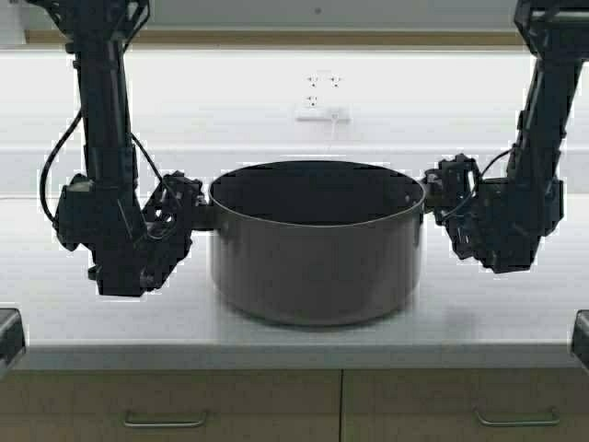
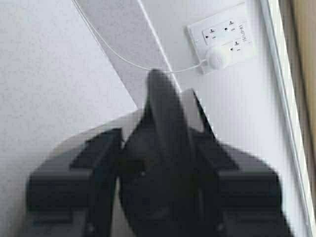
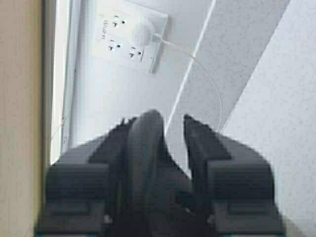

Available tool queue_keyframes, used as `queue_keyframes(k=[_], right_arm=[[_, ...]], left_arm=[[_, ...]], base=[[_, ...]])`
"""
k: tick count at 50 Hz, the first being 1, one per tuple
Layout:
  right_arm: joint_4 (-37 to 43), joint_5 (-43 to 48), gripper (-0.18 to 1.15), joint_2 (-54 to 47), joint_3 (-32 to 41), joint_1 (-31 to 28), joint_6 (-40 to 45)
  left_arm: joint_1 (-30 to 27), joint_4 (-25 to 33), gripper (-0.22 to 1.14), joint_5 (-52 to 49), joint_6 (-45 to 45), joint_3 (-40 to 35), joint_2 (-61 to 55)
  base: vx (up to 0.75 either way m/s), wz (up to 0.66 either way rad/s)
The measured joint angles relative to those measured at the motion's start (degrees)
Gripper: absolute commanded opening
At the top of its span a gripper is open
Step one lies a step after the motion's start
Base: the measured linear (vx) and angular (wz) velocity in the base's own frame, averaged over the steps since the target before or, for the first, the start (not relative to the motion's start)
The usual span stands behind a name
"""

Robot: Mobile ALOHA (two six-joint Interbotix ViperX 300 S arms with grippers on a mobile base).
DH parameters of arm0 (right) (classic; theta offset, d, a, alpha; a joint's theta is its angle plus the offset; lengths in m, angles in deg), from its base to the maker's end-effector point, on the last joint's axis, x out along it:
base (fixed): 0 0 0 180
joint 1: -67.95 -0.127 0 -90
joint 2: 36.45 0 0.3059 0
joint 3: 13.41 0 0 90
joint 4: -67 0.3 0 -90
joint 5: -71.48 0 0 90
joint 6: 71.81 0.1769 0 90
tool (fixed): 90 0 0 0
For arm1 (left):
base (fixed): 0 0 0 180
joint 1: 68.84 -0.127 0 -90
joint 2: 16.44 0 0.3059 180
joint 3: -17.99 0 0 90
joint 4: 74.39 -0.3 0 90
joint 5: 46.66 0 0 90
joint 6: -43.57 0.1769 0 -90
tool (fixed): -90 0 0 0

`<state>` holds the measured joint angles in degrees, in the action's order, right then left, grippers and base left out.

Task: Open the cabinet, put the pot inside, then close it

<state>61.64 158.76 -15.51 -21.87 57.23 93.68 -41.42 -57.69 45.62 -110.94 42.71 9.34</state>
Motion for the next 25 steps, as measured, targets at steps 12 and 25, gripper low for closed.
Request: queue_keyframes(k=[12, 25], right_arm=[[-0.3, 1.1, 0.07, 4.4, -8.3, -0.1, -0.4], [-0.4, 2.8, 0.07, 11.3, -15.9, -0.7, -0.4]], left_arm=[[0.0, -0.2, 0.02, -0.6, 2.6, 5.0, 4.7], [-0.5, 0.1, 0.02, -0.7, 5.4, 9.6, 13.2]], base=[[0.00, 0.00], [0.00, 0.00]])
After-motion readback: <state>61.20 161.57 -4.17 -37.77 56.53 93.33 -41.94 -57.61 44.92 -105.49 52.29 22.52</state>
